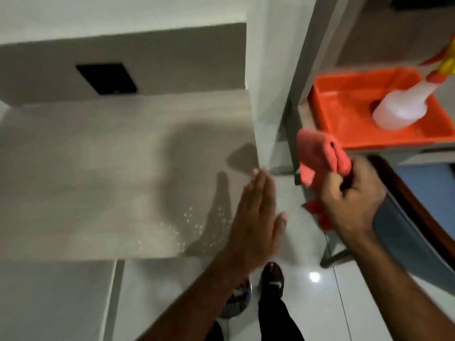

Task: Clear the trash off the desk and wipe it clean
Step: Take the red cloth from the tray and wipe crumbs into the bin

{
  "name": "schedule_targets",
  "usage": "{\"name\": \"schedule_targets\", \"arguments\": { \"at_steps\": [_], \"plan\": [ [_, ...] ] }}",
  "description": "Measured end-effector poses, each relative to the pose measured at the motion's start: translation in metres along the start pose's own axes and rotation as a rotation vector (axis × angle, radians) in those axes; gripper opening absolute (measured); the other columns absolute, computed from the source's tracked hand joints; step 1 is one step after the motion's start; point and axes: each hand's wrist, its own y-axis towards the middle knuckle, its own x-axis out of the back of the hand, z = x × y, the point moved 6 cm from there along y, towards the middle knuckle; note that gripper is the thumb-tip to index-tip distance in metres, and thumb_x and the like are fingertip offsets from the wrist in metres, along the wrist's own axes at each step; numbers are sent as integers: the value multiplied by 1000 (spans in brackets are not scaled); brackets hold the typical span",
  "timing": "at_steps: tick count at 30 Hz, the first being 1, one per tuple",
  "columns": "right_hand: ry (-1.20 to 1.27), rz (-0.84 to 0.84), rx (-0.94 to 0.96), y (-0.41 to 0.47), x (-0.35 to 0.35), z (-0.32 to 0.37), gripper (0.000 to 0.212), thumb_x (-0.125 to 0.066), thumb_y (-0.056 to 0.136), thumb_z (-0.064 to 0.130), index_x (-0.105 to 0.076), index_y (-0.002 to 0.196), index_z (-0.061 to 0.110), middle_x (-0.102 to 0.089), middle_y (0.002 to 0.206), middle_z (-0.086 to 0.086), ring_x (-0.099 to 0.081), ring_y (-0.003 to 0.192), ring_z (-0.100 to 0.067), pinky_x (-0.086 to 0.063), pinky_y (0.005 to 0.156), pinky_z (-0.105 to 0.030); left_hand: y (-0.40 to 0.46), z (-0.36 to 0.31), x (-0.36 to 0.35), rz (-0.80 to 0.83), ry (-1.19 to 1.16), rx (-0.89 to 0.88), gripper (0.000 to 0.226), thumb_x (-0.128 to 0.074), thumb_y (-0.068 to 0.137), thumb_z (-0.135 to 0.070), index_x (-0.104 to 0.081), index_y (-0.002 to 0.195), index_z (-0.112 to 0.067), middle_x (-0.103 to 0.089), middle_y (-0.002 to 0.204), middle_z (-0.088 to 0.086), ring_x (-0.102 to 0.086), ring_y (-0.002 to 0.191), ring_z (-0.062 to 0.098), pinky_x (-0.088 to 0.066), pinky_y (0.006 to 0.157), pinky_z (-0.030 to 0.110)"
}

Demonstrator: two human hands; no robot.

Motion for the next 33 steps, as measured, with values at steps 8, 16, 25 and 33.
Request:
{"name": "schedule_targets", "arguments": {
  "at_steps": [8, 16, 25, 33],
  "plan": [
    [-50, 280, -668, -309, -51, -146, 30, -68, 78, 56, -63, 89, 29, -67, 69, 10, -63, 60, -3, -53, 55, -29, -284, 91, -103, 308, 27, 210, 60, -53, 94, -20, -39, 147, 3, -34, 158, 19, -26, 150, 32, -34, 119, 49],
    [-151, 558, -719, -438, -135, -237, 27, -55, 82, 43, -55, 98, 21, -58, 76, 8, -57, 66, -16, -47, 62, -29, -447, 286, -231, 347, -222, 1540, 98, -57, 95, -44, 5, 153, 5, -8, 164, 28, -18, 151, 40, -21, 125, 44],
    [273, 514, -1001, -467, -117, -232, 27, -65, 91, 4, -63, 115, 17, -73, 104, -9, -71, 95, -26, -59, 82, -44, -437, 305, -285, 112, -944, 1771, 33, -71, 79, -42, -65, 102, -20, -75, 93, 11, -75, 77, 29, -62, 62, 40],
    [657, 469, -1138, -364, -18, -79, 51, -51, 86, -20, -55, 128, 8, -69, 119, -23, -66, 108, -43, -51, 93, -55, -355, 185, -123, -39, -1083, 1629, 39, -54, 94, -9, -51, 132, -14, -70, 114, 25, -75, 85, 42, -61, 73, 61]
  ]
}}
